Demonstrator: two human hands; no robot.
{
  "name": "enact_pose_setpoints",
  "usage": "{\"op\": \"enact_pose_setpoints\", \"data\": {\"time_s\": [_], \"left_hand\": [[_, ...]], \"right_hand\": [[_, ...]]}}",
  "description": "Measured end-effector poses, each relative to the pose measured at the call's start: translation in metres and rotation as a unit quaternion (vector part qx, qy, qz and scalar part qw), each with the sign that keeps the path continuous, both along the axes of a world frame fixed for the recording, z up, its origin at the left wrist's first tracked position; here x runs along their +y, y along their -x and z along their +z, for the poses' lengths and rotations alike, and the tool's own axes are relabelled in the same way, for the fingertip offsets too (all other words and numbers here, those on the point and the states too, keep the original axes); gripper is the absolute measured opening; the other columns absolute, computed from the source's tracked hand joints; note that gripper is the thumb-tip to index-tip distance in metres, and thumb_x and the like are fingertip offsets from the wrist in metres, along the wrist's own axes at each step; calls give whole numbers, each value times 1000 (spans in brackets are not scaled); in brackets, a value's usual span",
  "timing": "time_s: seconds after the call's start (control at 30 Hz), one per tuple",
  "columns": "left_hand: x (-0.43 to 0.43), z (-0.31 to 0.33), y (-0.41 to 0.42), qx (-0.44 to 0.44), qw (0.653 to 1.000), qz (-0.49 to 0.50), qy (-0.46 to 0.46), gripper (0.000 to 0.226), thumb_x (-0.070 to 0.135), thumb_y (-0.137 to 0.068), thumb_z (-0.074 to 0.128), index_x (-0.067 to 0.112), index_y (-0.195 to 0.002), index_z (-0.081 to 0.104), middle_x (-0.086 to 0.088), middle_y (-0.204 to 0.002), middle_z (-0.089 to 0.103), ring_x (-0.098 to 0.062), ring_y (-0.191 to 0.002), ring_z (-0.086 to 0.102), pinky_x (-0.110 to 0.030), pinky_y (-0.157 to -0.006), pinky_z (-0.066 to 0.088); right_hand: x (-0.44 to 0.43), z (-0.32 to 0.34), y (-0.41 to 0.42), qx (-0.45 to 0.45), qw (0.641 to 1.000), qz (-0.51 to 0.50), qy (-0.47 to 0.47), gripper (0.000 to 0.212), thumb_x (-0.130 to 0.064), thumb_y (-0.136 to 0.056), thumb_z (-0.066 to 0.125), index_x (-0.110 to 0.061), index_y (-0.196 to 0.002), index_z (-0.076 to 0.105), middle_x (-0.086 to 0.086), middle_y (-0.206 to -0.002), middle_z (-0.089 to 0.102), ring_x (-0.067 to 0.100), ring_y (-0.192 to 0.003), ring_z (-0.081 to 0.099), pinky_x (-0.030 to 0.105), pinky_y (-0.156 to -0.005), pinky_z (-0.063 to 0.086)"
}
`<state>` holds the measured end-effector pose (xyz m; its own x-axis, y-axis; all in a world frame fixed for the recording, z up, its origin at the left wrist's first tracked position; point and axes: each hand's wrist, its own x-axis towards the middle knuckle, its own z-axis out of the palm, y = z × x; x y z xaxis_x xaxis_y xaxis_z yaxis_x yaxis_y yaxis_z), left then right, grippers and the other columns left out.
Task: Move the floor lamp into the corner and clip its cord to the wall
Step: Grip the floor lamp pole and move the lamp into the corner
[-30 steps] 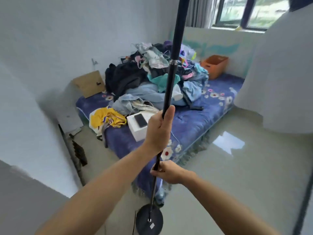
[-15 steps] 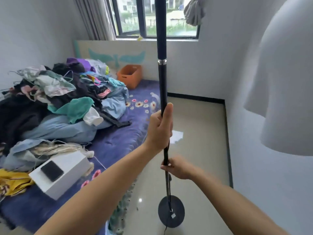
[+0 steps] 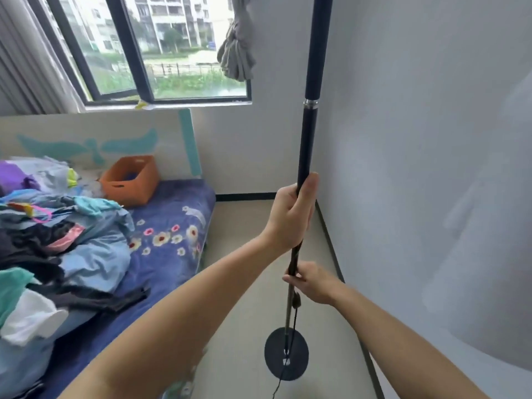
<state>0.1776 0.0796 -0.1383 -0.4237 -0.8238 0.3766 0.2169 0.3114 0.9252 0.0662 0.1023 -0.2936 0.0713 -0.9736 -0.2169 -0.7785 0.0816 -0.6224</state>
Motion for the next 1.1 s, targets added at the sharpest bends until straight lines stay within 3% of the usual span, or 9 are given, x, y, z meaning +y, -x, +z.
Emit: {"op": "enact_pose_setpoints", "data": {"time_s": [0.37, 0.67, 0.8, 0.93, 1.1], "left_hand": [[-230, -12, 116, -71, 996, 42, -30, 54, 67, -83, 47, 28, -48, 31, 10, -42, 30, -11, -35, 26, -24, -41, 23], [-400, -10, 123, -67, 992, 100, -36, 58, 56, -93, 43, 25, -46, 33, 8, -37, 34, -13, -31, 33, -25, -40, 32], [-491, -22, 121, -52, 993, 96, -45, 59, 56, -94, 43, 24, -47, 31, 7, -39, 31, -13, -33, 30, -25, -40, 28], [-615, -38, 105, -43, 994, 88, -52, 57, 53, -99, 42, 21, -54, 26, 3, -44, 28, -17, -39, 27, -38, -41, 23], [-680, -26, 111, -46, 996, 62, -55, 59, 55, -97, 44, 14, -64, 17, -2, -51, 25, -17, -46, 23, -52, -43, 25]], "right_hand": [[-226, -21, 103, 10, 999, 30, -29, 24, -45, -97, 57, -26, -106, 69, 2, -111, 71, 23, -103, 65, 40, -92, 52], [-389, -25, 115, -28, 998, 34, -40, 21, -44, -95, 57, -25, -97, 66, -1, -102, 71, 20, -95, 65, 38, -88, 53], [-476, -36, 113, -15, 999, 24, -43, 16, -43, -95, 58, -29, -95, 65, -4, -100, 70, 19, -94, 65, 34, -86, 53], [-587, -46, 98, -12, 999, 1, -50, 13, -39, -95, 59, -29, -96, 68, -8, -97, 67, 14, -92, 63, 27, -80, 48], [-649, -34, 104, -1, 998, -38, -56, 12, -39, -94, 60, -30, -96, 68, -6, -98, 70, 16, -95, 65, 27, -83, 49]]}}
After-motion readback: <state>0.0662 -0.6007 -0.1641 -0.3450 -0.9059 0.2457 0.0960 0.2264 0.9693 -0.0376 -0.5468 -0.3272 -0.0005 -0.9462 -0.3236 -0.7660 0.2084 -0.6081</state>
